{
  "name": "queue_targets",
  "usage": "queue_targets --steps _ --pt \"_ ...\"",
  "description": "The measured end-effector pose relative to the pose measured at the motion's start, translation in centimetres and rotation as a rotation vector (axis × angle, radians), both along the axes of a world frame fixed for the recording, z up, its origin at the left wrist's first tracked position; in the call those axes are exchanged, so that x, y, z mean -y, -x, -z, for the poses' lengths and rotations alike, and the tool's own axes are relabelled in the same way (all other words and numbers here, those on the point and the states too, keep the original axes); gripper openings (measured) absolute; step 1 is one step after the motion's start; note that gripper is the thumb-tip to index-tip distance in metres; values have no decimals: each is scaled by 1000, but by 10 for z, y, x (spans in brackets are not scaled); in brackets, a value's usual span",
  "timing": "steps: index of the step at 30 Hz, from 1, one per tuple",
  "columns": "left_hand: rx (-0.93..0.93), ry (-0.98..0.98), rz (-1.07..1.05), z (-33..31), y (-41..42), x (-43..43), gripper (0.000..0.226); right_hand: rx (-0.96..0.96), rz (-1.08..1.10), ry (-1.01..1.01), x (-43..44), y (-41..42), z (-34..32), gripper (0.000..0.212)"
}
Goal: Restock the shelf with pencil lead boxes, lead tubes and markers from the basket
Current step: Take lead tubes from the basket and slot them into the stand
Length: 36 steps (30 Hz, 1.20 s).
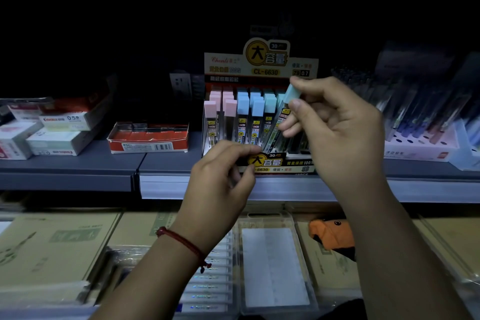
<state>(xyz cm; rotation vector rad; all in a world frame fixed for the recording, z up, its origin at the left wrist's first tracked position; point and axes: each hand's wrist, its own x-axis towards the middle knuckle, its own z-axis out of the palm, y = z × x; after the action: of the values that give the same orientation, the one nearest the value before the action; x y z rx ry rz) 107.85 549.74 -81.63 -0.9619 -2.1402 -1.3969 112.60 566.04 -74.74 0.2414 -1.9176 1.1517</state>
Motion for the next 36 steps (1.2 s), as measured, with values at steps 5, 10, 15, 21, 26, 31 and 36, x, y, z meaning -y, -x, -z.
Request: queue_targets --steps 5,10,15,21,26,31,36 --pt "-11 0 14 0 0 2 33 -32 33 15 -4 1 1 23" --pt "-14 7 15 0 0 2 32 -35 39 46 -7 1 2 22" --pt "-15 9 14 0 -1 2 32 -33 31 33 -9 1 4 22" --pt "-11 -1 17 1 -1 2 34 12 -16 10 -15 -2 1 21" --pt "-7 -3 8 2 0 1 33 109 30 -116 -13 -1 5 26" --pt "11 8 17 -1 -1 2 32 132 268 -418 -7 1 9 45" --pt "54 65 27 -9 -7 12 35 109 313 -334 -2 -7 7 50"
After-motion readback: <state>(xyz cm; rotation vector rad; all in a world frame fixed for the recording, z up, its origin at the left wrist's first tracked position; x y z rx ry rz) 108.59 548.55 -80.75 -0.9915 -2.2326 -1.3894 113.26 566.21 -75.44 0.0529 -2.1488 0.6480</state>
